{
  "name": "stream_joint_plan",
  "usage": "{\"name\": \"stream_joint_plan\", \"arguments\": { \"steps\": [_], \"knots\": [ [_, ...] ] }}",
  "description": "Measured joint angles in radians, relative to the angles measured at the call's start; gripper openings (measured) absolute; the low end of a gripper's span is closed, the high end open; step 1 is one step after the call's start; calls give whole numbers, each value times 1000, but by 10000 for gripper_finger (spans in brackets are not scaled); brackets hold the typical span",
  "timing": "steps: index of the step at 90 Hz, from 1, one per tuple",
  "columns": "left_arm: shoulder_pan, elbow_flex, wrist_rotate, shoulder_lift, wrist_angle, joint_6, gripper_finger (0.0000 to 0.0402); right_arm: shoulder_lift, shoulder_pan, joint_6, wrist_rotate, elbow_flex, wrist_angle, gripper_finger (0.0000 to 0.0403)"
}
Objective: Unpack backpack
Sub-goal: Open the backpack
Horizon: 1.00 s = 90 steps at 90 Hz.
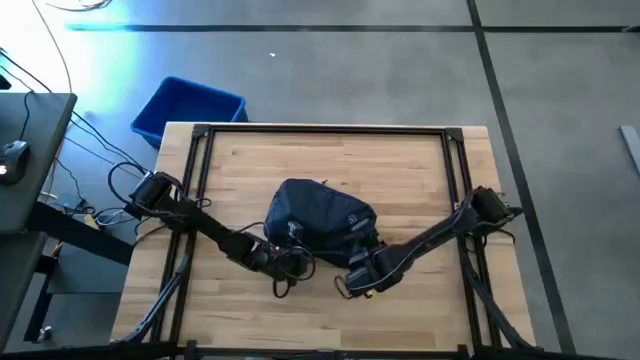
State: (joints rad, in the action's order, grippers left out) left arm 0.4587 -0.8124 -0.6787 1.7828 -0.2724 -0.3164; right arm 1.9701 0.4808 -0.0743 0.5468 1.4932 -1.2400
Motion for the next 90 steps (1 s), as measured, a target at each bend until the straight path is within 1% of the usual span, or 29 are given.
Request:
{"name": "stream_joint_plan", "arguments": {
  "steps": [9,17,22,28,35,40,46,51,62,71,81,90],
  "knots": [
    [0,0,0,0,0,0,0,1,-22,14,17,-95,159,184],
    [-6,0,-9,0,2,1,0,0,-33,68,51,-145,262,162],
    [-10,0,-29,0,7,1,0,-1,-36,101,51,-151,289,135],
    [-15,0,-64,0,9,0,0,-1,-31,146,27,-148,294,92],
    [-32,0,-77,0,0,-46,3,0,-14,211,-58,-123,282,33],
    [-53,1,-71,0,-26,-101,10,2,1,240,-121,-103,300,12],
    [-83,1,-48,0,-56,-148,24,2,19,285,-179,-88,359,11],
    [-110,1,-41,0,-72,-183,40,2,35,310,-204,-86,441,9],
    [-155,-1,-72,-26,-56,-210,82,2,46,307,-235,-86,614,2],
    [-153,-2,-109,-78,39,-157,115,2,42,293,-244,-84,736,6],
    [-117,-2,-119,-147,151,-49,143,2,17,282,-239,-44,746,15],
    [-72,-2,-120,-202,230,77,156,2,-17,276,-241,-3,751,36]
  ]
}}
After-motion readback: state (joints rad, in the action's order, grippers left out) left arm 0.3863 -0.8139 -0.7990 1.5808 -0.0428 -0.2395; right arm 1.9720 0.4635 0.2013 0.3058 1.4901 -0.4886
